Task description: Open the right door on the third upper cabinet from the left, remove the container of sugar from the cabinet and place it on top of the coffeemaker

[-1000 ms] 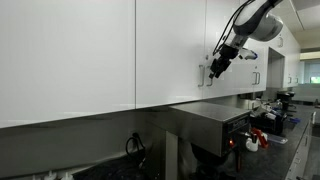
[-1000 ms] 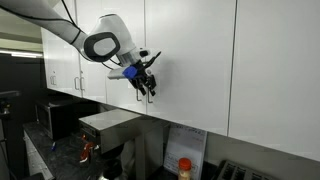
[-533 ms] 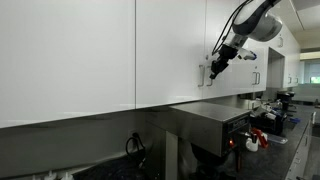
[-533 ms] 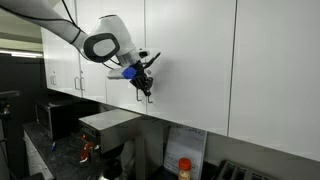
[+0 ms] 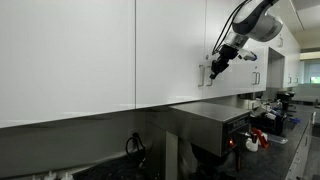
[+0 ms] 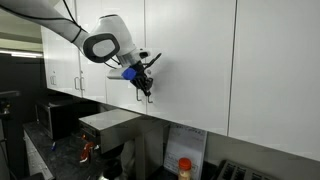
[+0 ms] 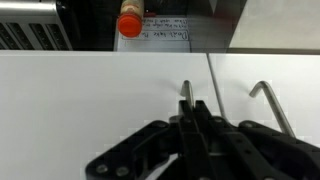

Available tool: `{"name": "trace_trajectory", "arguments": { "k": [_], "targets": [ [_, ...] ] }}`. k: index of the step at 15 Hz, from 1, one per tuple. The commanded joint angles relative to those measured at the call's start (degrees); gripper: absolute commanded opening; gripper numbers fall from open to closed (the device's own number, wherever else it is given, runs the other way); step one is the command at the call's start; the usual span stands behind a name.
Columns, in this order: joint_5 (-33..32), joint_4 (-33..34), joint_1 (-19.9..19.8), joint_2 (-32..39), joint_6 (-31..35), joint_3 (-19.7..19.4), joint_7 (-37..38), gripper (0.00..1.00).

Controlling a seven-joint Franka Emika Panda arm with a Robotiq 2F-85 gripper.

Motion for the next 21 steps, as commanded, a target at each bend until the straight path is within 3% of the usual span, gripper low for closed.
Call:
{"name": "trace_trajectory", "arguments": {
  "k": [1,9,14,21],
  "targets": [
    [2.23,-1.45,0.85,-2.95,-1.61,-1.0,-3.59,0.02],
    [0.07,-7.14,-1.21,-10.39,-2.42,-1.77,-3.96,0.02],
    [2.48,-9.15,1.83,-17.14,-8.67,-8.8,-13.91,0.02],
    [3.75,-7.85,0.58,-22.5,-19.82,-16.04,-27.76,0.02]
  ]
}}
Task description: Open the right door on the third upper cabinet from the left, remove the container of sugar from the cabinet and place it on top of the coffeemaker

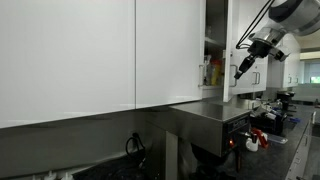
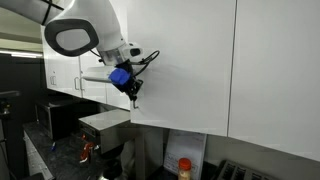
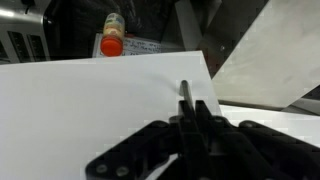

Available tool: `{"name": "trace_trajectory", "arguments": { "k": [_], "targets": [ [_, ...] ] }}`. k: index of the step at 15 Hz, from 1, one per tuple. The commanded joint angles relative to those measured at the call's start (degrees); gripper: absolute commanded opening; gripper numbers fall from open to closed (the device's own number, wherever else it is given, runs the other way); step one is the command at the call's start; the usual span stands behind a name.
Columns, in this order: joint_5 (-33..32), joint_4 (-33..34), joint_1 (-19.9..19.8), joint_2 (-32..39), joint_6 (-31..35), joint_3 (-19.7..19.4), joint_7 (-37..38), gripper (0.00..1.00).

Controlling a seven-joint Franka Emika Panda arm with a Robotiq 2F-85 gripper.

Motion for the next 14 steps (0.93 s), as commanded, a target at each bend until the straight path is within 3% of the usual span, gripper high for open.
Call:
{"name": "trace_trajectory", "arguments": {
  "k": [1,14],
  "targets": [
    [2.99,1.32,-0.59,-4.62,-6.87,-3.11,-6.18,0.02],
    [4.41,6.49,-4.42,-6.37,-21.36,-11.88,-19.81,0.02]
  ]
}}
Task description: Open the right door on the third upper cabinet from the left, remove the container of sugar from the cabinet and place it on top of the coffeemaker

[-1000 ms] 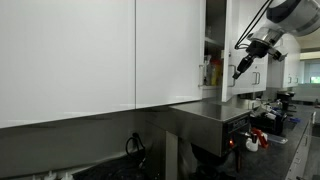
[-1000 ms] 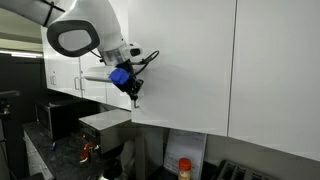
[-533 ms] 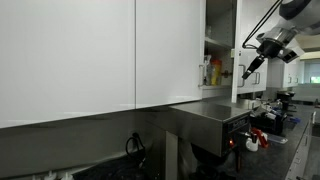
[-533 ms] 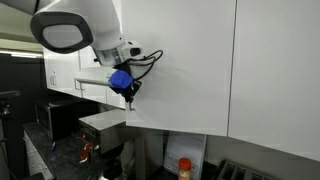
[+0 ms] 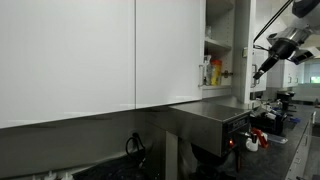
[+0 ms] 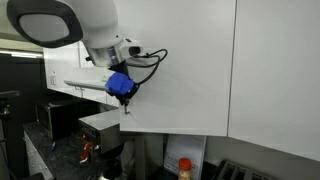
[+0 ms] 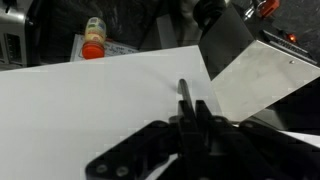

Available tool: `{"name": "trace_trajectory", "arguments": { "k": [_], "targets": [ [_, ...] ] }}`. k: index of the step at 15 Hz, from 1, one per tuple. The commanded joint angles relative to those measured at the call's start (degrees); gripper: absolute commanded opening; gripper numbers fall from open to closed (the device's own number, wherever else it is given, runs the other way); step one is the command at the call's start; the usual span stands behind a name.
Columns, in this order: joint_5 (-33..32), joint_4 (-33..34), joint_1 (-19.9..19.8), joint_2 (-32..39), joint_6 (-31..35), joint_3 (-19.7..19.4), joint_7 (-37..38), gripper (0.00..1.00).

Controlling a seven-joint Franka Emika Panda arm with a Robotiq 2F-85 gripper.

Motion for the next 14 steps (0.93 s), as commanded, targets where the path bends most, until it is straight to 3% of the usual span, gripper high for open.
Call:
{"name": "trace_trajectory", "arguments": {
  "k": [1,14],
  "targets": [
    [3.51,4.91,-1.58,-0.79,-7.56,-1.77,-1.8,0.02],
    [4.46,11.16,-4.6,1.49,-17.37,-8.51,-10.46,0.02]
  ]
}}
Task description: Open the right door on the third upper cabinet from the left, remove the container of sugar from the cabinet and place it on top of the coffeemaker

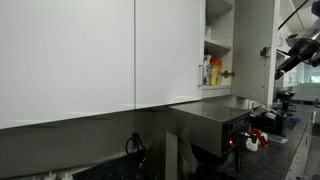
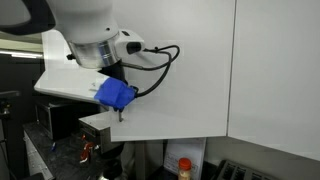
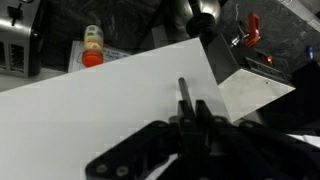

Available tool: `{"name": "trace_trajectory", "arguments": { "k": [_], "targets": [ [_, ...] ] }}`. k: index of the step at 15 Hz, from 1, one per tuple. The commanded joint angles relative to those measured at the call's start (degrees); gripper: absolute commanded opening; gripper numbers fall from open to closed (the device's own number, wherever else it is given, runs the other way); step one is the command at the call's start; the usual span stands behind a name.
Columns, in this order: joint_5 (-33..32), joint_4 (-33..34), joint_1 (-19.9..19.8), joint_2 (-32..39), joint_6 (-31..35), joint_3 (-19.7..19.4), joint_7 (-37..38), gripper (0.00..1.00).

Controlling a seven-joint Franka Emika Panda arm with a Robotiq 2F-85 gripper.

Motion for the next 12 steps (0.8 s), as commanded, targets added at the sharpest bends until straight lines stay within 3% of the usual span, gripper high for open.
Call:
{"name": "trace_trajectory", "arguments": {
  "k": [1,12],
  "targets": [
    [4.52,6.28,-0.63,0.68,-7.46,-1.11,0.7,0.02],
    [5.76,13.44,-0.49,5.92,-14.27,-7.5,-5.17,0.02]
  ]
}}
